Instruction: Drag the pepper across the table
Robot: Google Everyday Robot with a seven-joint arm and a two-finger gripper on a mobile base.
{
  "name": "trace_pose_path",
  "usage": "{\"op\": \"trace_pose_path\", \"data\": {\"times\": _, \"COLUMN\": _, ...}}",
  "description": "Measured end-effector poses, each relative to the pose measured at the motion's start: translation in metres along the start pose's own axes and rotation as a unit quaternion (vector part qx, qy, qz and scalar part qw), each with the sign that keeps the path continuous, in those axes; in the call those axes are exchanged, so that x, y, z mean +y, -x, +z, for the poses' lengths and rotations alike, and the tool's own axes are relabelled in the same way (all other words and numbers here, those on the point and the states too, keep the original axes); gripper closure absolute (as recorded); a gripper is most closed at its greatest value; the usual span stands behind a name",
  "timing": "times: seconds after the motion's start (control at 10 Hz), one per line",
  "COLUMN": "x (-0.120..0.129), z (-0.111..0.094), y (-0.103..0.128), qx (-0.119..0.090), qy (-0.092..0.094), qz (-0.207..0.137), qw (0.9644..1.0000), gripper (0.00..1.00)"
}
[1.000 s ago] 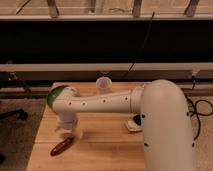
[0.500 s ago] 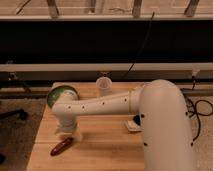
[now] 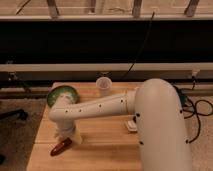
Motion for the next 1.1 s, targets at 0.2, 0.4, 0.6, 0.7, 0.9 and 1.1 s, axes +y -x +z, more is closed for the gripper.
{"op": "trace_pose_path", "data": {"times": 0.2, "x": 0.003, "z": 0.007, "y": 0.003, "qx": -0.004, "qy": 0.009, "qz": 0.001, "qw": 1.0, "gripper": 0.3}}
{"op": "trace_pose_path", "data": {"times": 0.4, "x": 0.005, "z": 0.008, "y": 0.003, "qx": -0.007, "qy": 0.01, "qz": 0.001, "qw": 0.9999, "gripper": 0.47}}
{"op": "trace_pose_path", "data": {"times": 0.6, "x": 0.008, "z": 0.007, "y": 0.003, "qx": -0.009, "qy": 0.011, "qz": -0.003, "qw": 0.9999, "gripper": 0.7}}
{"op": "trace_pose_path", "data": {"times": 0.7, "x": 0.008, "z": 0.005, "y": 0.003, "qx": -0.008, "qy": 0.008, "qz": -0.004, "qw": 0.9999, "gripper": 0.78}}
{"op": "trace_pose_path", "data": {"times": 0.9, "x": 0.01, "z": -0.004, "y": 0.003, "qx": -0.004, "qy": 0.004, "qz": -0.006, "qw": 1.0, "gripper": 0.98}}
{"op": "trace_pose_path", "data": {"times": 1.1, "x": 0.01, "z": -0.012, "y": 0.002, "qx": 0.001, "qy": 0.001, "qz": -0.008, "qw": 1.0, "gripper": 1.0}}
